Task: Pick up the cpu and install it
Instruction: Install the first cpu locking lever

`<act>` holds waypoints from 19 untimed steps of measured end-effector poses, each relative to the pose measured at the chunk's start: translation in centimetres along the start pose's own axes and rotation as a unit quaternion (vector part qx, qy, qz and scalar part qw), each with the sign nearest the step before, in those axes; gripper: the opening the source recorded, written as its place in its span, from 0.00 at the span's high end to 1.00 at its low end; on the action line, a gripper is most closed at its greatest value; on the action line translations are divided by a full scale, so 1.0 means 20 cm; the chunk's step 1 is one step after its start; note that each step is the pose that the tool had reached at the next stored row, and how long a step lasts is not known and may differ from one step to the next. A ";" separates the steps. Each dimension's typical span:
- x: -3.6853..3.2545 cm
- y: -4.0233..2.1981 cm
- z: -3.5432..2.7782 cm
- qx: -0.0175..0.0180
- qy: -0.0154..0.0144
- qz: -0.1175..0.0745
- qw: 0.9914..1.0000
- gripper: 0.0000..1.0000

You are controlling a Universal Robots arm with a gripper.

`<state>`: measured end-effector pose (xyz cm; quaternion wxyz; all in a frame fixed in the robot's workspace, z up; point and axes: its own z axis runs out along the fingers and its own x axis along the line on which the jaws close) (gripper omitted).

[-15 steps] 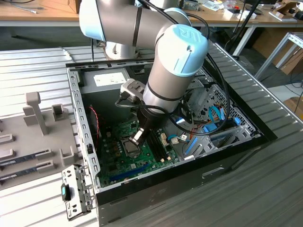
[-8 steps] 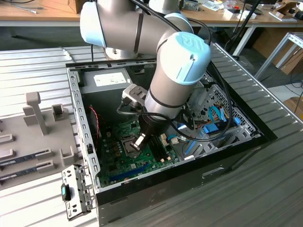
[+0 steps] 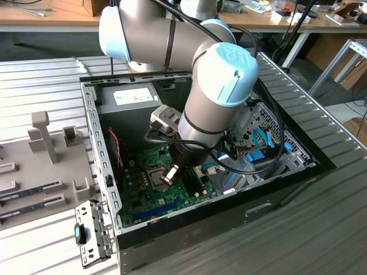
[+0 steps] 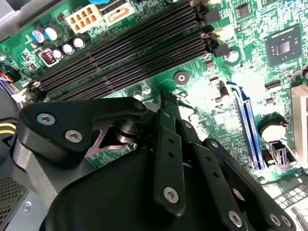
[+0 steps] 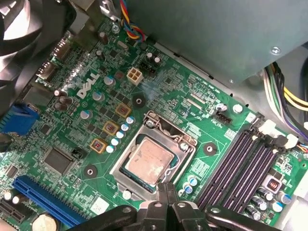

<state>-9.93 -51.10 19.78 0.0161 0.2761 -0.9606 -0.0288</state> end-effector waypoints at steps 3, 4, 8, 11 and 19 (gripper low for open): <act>-0.022 -0.014 0.004 0.000 0.000 0.000 1.000 0.89; -0.027 -0.018 0.006 0.000 0.000 0.000 1.000 0.89; -0.026 -0.017 0.009 -0.003 -0.002 0.001 1.000 0.89; -0.005 -0.004 0.009 -0.014 -0.009 0.004 1.000 0.89; 0.001 0.001 0.007 -0.025 -0.016 0.007 1.000 0.89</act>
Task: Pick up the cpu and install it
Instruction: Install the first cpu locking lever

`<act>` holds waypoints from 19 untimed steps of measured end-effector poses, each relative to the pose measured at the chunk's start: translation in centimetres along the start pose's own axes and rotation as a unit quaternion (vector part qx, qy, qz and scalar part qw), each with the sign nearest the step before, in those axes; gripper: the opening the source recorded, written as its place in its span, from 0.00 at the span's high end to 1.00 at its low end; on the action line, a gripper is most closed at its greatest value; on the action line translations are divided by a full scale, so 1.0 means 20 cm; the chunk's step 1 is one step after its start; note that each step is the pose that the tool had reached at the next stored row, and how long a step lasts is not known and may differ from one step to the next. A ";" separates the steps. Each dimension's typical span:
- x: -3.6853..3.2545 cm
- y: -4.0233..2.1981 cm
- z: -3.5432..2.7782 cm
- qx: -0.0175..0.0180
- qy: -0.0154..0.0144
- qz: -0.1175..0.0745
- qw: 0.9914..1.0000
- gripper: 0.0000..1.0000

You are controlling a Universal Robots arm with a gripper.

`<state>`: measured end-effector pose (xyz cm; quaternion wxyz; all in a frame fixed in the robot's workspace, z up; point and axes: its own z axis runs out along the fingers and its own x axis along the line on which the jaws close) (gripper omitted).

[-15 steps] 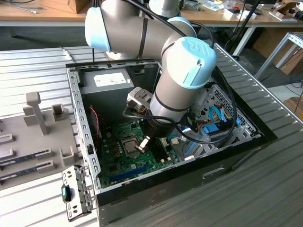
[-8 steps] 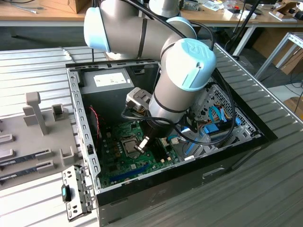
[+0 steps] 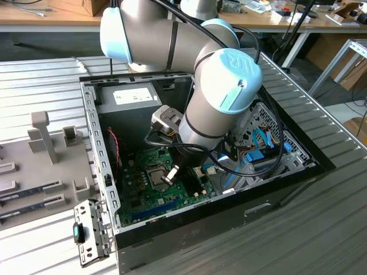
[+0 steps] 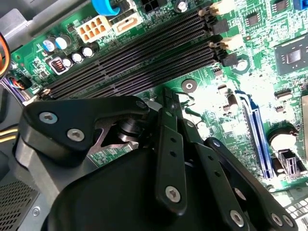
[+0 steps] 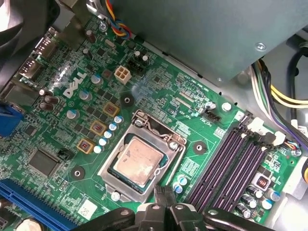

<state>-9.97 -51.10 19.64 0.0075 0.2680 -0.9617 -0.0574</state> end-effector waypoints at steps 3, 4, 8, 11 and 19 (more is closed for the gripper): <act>0.001 0.000 -0.005 0.000 0.000 0.000 1.000 0.89; 0.001 0.001 -0.008 0.000 0.000 0.000 1.000 0.89; 0.004 0.003 -0.019 0.000 0.000 0.000 1.000 0.89; 0.010 0.008 -0.026 -0.002 -0.001 0.003 1.000 0.89; -0.043 -0.019 -0.075 -0.009 -0.002 0.003 1.000 0.89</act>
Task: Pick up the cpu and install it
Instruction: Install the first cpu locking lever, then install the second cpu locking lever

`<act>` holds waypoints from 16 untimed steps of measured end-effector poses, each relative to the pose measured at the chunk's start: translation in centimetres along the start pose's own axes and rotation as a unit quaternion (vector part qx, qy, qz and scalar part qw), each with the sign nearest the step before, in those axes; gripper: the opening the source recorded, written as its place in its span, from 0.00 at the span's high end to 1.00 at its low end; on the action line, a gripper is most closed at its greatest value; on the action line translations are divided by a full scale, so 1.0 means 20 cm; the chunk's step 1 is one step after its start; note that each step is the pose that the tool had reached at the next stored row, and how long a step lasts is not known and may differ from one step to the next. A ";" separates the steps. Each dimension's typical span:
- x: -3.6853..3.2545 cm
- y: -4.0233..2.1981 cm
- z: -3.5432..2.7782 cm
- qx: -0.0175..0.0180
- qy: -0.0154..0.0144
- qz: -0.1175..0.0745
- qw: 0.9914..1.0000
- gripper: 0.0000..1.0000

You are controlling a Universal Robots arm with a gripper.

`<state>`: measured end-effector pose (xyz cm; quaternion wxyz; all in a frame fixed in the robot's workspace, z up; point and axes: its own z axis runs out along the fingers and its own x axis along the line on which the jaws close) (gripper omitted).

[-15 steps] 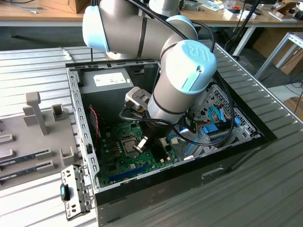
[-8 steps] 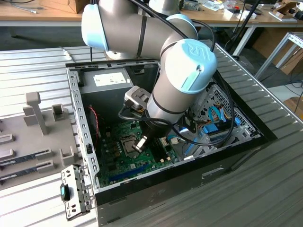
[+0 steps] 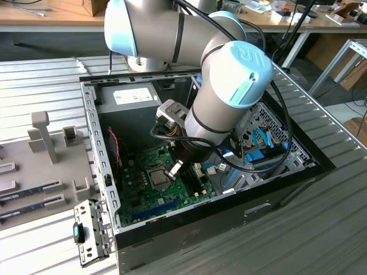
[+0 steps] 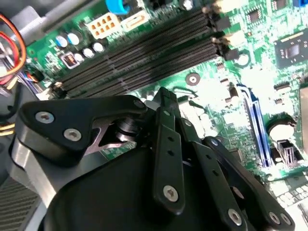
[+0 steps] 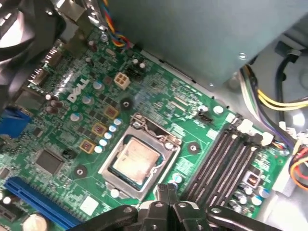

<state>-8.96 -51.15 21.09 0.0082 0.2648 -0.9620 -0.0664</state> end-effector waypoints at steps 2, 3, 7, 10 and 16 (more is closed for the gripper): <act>-0.016 -0.004 -0.036 -0.001 -0.001 0.000 1.000 0.89; -0.018 -0.001 -0.064 -0.001 0.000 0.000 1.000 0.89; -0.027 0.019 -0.211 -0.001 -0.001 0.000 1.000 0.89; -0.031 0.024 -0.267 -0.004 -0.002 -0.001 1.000 0.89; -0.033 0.026 -0.291 -0.005 -0.003 -0.001 1.000 0.89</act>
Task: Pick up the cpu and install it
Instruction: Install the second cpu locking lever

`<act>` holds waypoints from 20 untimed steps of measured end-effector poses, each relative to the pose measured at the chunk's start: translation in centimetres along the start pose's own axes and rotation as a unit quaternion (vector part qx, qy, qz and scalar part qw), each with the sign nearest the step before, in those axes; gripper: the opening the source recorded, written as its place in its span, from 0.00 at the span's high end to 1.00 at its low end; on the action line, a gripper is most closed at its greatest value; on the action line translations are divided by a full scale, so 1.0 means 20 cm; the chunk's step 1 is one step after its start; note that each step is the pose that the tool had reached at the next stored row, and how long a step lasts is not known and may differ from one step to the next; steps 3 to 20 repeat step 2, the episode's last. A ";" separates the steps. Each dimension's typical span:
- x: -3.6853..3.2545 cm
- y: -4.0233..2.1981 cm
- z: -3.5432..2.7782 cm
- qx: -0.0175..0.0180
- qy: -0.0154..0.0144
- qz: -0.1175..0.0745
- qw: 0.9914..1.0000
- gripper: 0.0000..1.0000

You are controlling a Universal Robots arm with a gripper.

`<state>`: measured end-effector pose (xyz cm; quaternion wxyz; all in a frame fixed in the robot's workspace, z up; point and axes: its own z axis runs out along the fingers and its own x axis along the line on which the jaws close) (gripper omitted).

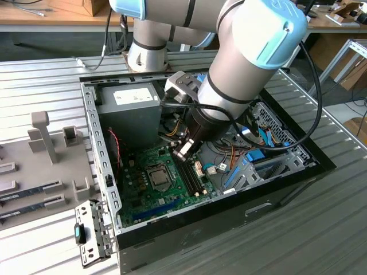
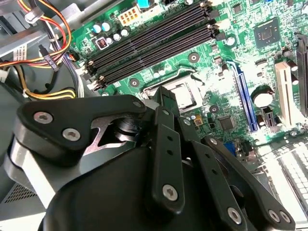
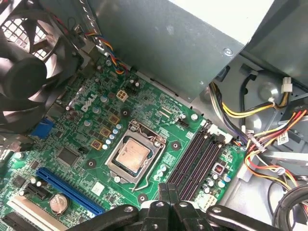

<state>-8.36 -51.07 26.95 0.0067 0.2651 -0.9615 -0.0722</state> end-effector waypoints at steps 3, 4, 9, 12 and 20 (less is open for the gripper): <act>0.000 0.000 0.000 0.000 0.000 0.000 1.000 0.89; 0.000 0.000 0.000 0.000 0.000 0.000 1.000 0.89; 0.000 0.000 0.000 0.000 0.000 0.000 1.000 0.89; 0.000 0.000 0.000 0.000 0.000 0.000 1.000 0.89; 0.000 0.000 0.000 0.000 0.000 0.000 1.000 0.89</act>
